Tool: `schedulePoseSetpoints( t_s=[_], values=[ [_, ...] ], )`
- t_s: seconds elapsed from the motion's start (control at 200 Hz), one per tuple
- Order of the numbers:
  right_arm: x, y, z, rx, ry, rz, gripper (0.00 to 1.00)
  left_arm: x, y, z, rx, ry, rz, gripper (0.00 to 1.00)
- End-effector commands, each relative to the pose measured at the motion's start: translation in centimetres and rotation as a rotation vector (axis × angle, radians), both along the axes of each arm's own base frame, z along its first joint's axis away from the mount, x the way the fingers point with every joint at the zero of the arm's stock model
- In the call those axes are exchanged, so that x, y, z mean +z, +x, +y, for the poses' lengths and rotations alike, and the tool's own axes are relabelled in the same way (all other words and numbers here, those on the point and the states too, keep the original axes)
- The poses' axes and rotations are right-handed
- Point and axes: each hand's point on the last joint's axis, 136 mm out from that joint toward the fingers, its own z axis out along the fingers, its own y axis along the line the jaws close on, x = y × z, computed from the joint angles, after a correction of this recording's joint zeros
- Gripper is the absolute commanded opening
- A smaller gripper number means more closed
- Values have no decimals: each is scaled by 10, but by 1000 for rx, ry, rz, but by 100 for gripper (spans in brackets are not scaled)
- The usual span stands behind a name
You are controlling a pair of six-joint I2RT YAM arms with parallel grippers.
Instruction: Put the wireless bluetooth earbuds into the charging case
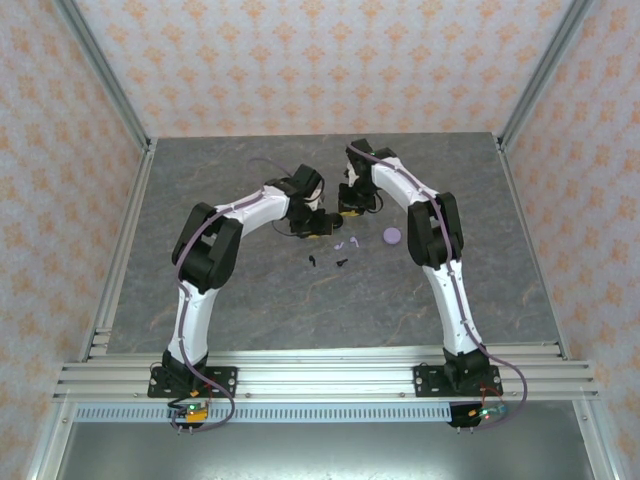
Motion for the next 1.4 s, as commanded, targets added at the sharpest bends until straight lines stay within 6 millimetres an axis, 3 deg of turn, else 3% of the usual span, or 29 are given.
schedulePoseSetpoints(
  t_s=[0.0, 0.22, 0.43, 0.671, 0.936, 1.391],
  values=[
    [19, 7, -21, -50, -85, -65, 20, 29, 6, 14, 5, 28, -48, 34],
    [34, -9, -35, -52, -94, -81, 21, 45, 34, 30, 48, 11, -79, 34],
    [35, -36, -20, 20, 24, -40, 18, 38, 62, 25, 69, -27, -80, 28],
    [27, -51, -2, 63, 63, -4, 10, 19, 81, 17, 98, -35, -49, 17],
    [15, -52, 11, 59, 73, 17, 10, 7, 81, 3, 75, -52, -25, 14],
    [2, -41, 5, 12, 13, 18, 10, -8, 62, -6, 12, -26, 19, 19]
  ],
)
